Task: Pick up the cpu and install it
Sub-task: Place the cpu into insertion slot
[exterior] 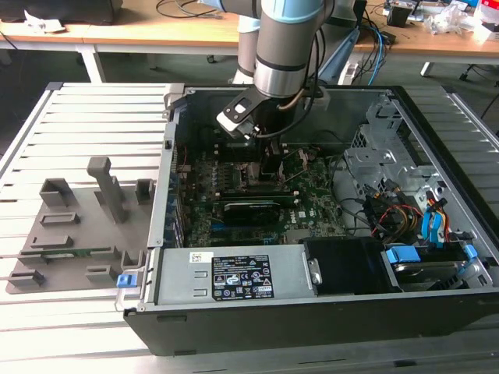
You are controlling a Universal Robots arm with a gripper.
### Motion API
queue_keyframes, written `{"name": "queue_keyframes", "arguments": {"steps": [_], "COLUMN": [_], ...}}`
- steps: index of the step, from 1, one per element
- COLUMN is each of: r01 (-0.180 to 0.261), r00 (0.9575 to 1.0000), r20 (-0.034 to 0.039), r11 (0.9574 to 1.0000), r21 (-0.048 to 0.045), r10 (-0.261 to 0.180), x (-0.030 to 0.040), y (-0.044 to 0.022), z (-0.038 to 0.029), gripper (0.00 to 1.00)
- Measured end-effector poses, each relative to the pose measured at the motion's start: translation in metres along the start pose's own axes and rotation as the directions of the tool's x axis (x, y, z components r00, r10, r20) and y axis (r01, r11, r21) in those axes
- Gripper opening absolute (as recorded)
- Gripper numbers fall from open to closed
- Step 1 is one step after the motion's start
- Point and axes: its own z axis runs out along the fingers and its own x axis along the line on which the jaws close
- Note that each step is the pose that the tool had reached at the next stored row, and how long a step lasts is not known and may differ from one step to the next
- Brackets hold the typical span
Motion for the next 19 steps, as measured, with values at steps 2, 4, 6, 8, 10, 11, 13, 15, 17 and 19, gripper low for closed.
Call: {"name": "queue_keyframes", "arguments": {"steps": [2, 4, 6, 8, 10, 11, 13, 15, 17, 19], "r01": [-0.003, -0.011, -0.015, -0.02, -0.025, -0.025, -0.025, -0.025, -0.025, -0.025], "r00": [1.0, 0.9999, 0.9999, 0.9998, 0.9997, 0.9997, 0.9997, 0.9997, 0.9997, 0.9997], "r20": [-0.0004, -0.0008, -0.0011, -0.001, -0.001, -0.0011, -0.001, -0.0011, -0.001, -0.0002], "r11": [1.0, 0.9999, 0.9999, 0.9998, 0.9997, 0.9997, 0.9997, 0.9997, 0.9997, 0.9997], "r21": [-0.0001, 0.0005, 0.0008, 0.0011, 0.0015, 0.0015, 0.0015, 0.0015, 0.0016, 0.0018], "r10": [0.003, 0.011, 0.015, 0.02, 0.025, 0.025, 0.025, 0.025, 0.025, 0.025], "x": [0.001, 0.0014, 0.0022, 0.0028, 0.0034, 0.0035, 0.004, 0.0048, 0.0065, 0.008], "y": [0.0002, 0.0003, 0.0008, 0.0012, 0.0014, 0.0015, 0.0017, 0.002, 0.0025, 0.0029], "z": [0.0015, 0.0027, 0.0049, 0.0089, 0.0116, 0.0123, 0.0156, 0.0169, 0.0182, 0.0194], "gripper": [0.54, 0.54, 0.54, 0.54, 0.54, 0.54, 0.54, 0.54, 0.54, 0.54]}}
